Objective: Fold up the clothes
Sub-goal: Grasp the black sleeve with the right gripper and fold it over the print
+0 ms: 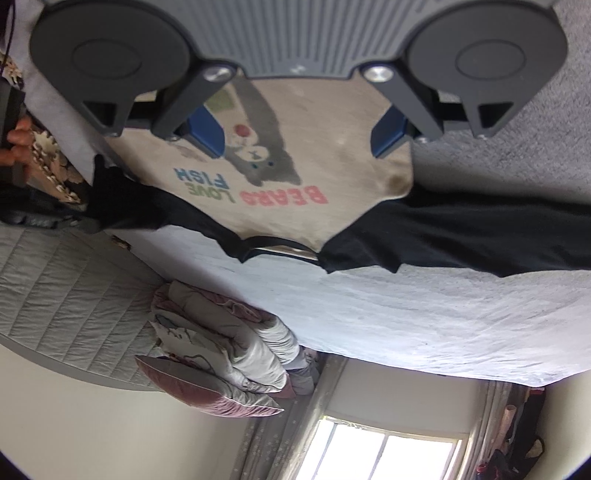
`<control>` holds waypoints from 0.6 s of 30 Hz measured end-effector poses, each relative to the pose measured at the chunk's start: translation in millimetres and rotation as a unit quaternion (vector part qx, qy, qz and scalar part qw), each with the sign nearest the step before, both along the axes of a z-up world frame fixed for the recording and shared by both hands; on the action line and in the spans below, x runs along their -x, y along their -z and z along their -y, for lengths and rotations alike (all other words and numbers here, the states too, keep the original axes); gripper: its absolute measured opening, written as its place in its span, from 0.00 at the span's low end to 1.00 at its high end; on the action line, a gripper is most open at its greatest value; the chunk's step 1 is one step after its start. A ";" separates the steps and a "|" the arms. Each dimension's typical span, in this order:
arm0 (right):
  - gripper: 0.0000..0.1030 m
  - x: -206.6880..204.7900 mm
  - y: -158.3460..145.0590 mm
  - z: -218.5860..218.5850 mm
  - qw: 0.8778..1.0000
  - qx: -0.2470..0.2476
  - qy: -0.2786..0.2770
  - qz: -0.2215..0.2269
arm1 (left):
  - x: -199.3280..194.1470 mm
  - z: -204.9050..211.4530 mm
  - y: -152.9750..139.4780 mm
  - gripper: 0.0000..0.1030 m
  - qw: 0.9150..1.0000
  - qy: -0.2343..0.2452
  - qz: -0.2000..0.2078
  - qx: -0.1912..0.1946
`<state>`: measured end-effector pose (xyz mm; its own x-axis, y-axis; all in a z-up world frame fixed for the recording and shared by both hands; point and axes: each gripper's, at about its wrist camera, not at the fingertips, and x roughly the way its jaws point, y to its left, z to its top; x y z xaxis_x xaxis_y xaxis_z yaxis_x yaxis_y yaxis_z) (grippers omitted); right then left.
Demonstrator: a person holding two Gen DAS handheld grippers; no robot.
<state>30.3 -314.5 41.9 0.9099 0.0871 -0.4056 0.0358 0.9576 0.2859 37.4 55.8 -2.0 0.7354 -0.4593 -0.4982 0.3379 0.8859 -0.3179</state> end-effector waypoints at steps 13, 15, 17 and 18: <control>0.33 -6.4 32.6 -25.1 0.986 -0.042 -0.052 -0.151 | 2.6 39.3 -12.3 0.85 0.999 0.026 -0.019 0.009; 0.43 -3.3 35.3 -18.0 0.982 -0.075 -0.051 -0.163 | -0.2 43.5 -0.7 0.85 0.999 0.031 -0.026 0.007; 0.46 -1.3 37.9 -11.9 0.978 -0.100 -0.045 -0.179 | -2.6 47.5 11.3 0.85 0.999 0.036 -0.033 0.003; 0.47 -0.3 39.2 -8.1 0.975 -0.112 -0.041 -0.186 | -2.2 48.6 17.9 0.85 0.999 0.036 -0.034 -0.008</control>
